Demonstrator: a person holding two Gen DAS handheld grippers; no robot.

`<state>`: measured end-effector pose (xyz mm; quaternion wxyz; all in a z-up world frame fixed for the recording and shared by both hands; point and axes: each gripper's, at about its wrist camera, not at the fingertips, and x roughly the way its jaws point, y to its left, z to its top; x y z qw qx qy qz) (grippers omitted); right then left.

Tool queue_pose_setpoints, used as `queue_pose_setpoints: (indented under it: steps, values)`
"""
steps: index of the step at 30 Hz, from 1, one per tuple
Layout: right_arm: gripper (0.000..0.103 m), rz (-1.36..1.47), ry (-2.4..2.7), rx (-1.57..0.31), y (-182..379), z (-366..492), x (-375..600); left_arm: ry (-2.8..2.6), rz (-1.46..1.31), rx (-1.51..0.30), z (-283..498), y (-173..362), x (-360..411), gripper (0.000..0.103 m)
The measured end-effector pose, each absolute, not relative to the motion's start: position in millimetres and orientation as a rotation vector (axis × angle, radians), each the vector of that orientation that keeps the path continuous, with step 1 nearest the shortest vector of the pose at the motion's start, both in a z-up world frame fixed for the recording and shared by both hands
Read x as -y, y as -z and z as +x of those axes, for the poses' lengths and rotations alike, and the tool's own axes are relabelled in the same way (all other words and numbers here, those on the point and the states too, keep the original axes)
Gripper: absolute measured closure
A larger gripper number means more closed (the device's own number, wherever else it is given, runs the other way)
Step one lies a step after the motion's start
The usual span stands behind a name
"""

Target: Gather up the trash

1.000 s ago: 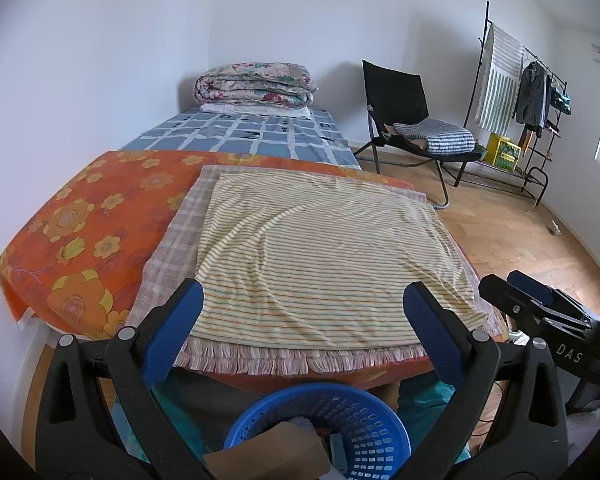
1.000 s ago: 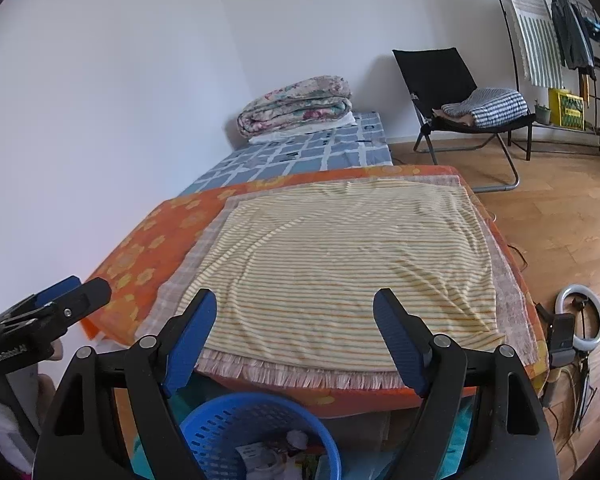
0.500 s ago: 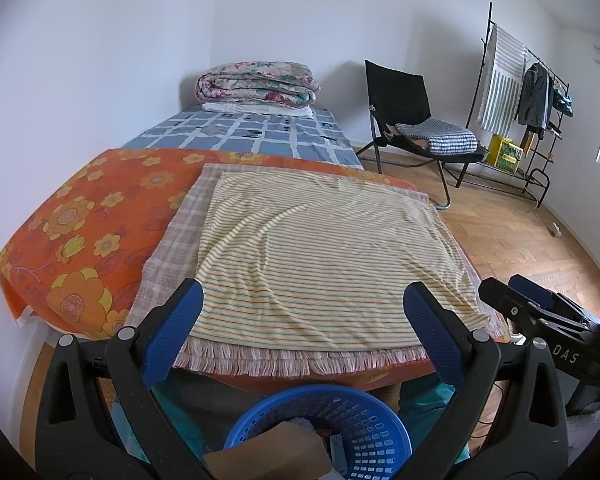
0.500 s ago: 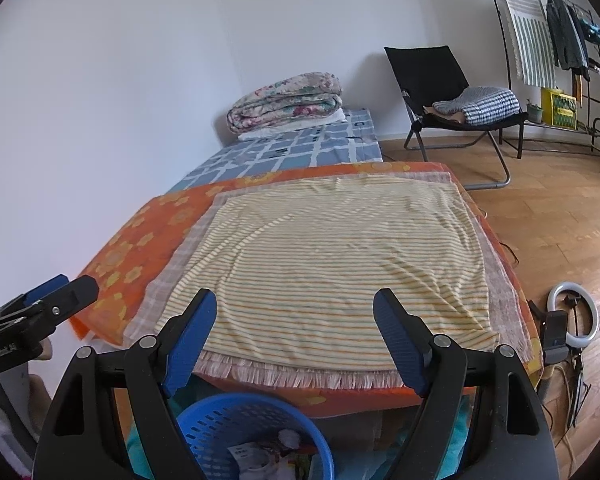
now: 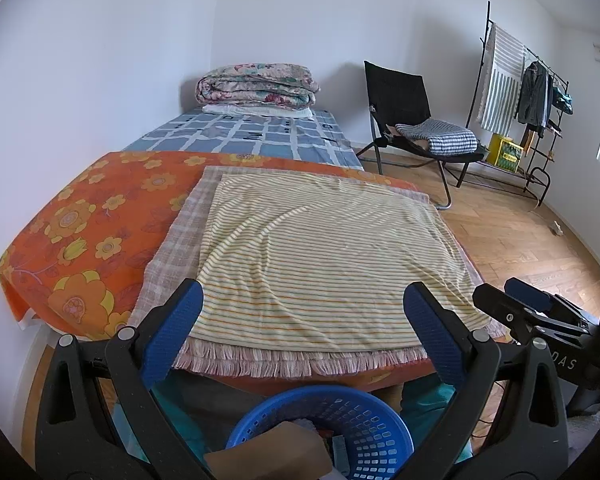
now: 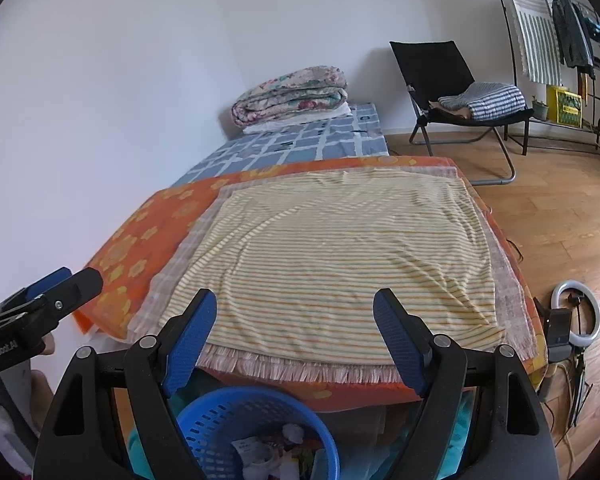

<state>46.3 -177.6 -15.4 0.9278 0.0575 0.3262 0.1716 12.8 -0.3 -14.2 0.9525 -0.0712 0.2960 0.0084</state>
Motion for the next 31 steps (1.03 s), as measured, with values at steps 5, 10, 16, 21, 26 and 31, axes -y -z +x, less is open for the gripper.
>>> queue_pose_setpoints:
  steps: [5, 10, 16, 21, 26, 31]
  values:
    - [0.022, 0.123, -0.352, -0.675, 17.0, 47.6, 178.6, -0.018, -0.142, -0.601, 13.9, 14.4, -0.7, 0.001]
    - [0.022, 0.121, -0.355, -0.681, 18.1, 48.8, 178.0, -0.020, -0.140, -0.604, 12.7, 14.4, 1.1, 0.001]
    - [0.022, 0.124, -0.359, -0.700, 23.7, 51.0, 176.9, -0.033, -0.125, -0.621, 19.5, 19.8, -5.8, 0.001]
    - [0.022, 0.129, -0.357, -0.716, 28.1, 54.2, 176.6, -0.042, -0.131, -0.631, 25.9, 25.7, -10.9, 0.001]
    - [0.022, 0.130, -0.354, -0.732, 32.4, 57.7, 174.9, -0.047, -0.122, -0.637, 27.8, 30.0, -6.8, 0.001]
    - [0.022, 0.129, -0.352, -0.749, 38.5, 62.5, 172.7, -0.040, -0.123, -0.649, 33.5, 36.8, -5.2, 0.001]
